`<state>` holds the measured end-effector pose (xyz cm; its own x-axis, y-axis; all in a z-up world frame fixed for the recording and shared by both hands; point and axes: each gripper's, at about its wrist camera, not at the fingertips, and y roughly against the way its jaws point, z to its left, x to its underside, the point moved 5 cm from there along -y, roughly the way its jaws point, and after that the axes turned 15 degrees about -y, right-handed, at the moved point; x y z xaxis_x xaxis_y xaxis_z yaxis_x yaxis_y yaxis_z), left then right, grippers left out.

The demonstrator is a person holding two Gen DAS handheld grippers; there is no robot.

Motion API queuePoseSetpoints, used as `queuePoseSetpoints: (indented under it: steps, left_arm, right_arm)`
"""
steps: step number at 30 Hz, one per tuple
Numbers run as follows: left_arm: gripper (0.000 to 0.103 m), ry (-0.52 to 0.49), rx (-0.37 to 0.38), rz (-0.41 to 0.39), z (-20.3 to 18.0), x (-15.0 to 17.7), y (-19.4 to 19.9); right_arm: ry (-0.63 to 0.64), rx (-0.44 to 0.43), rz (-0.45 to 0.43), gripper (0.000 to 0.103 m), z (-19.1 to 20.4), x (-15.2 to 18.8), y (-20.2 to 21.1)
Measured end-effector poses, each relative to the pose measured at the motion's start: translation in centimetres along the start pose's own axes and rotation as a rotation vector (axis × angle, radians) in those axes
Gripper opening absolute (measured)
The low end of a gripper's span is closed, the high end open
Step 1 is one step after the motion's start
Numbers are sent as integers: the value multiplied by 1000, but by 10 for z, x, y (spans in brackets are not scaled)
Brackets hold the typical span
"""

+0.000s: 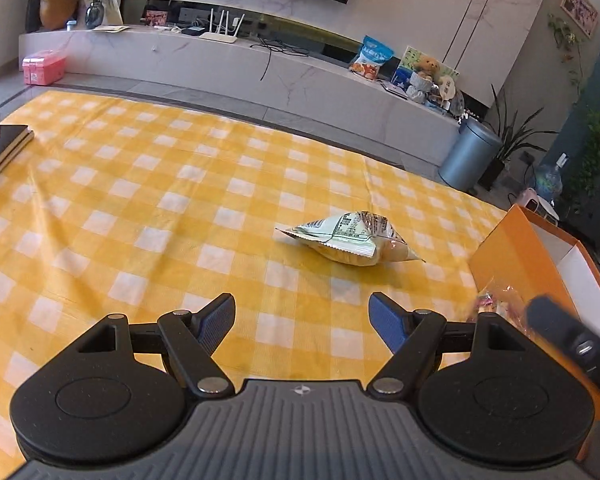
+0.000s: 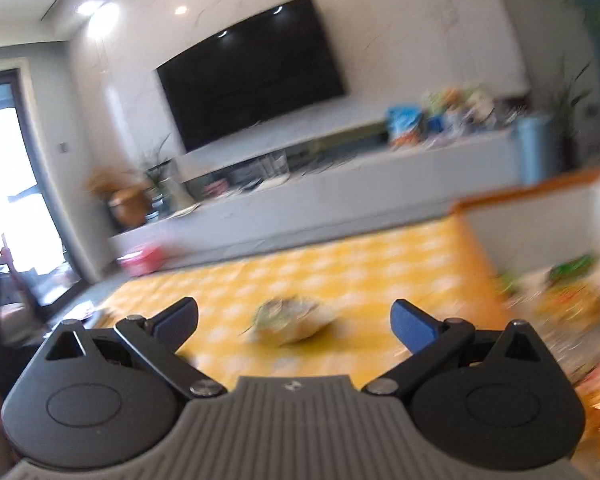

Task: Organize snacks
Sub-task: 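Withdraw both open grippers from the box toward the chip bag and fruit bag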

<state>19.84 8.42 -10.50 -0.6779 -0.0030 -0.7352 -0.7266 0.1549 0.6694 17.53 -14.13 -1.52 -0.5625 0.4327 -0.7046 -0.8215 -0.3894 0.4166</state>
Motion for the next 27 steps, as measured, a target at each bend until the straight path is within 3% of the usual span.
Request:
queuePoseSetpoints:
  steps: [4,11,13,16,19,22,25,26,27]
  left_arm:
    - [89,-18,-8,2,1,3,-5]
    - [89,-22,-15,45,0,10,-20]
    - [89,-19,-8,50,1,11,-21]
    - [89,-29,0,57,1,11,-22]
    - [89,-22,19,77,1,11,-25]
    - [89,0,35,84,3,12,-24]
    - [89,-5,27,83,3,13,-23]
    - [89,-7,25,83,2,13,-23]
    - [89,-9,25,84,1,12,-23]
  right_arm:
    - [43,63,46,100,-6,18,-17]
    - [90,230,46,100,-18,29,-39]
    - [170,303,7,100,-15,30,-41]
    - [394,440,-45,100,-5,34,-50]
    - [582,660,-33,100,-7,35,-70]
    - [554,747,48,100,-22,32,-86]
    - [659,807,83,100,-28,41,-102]
    - [695,817,82,98,-30,45,-104]
    - [721,821,86,82,-31,49,-106]
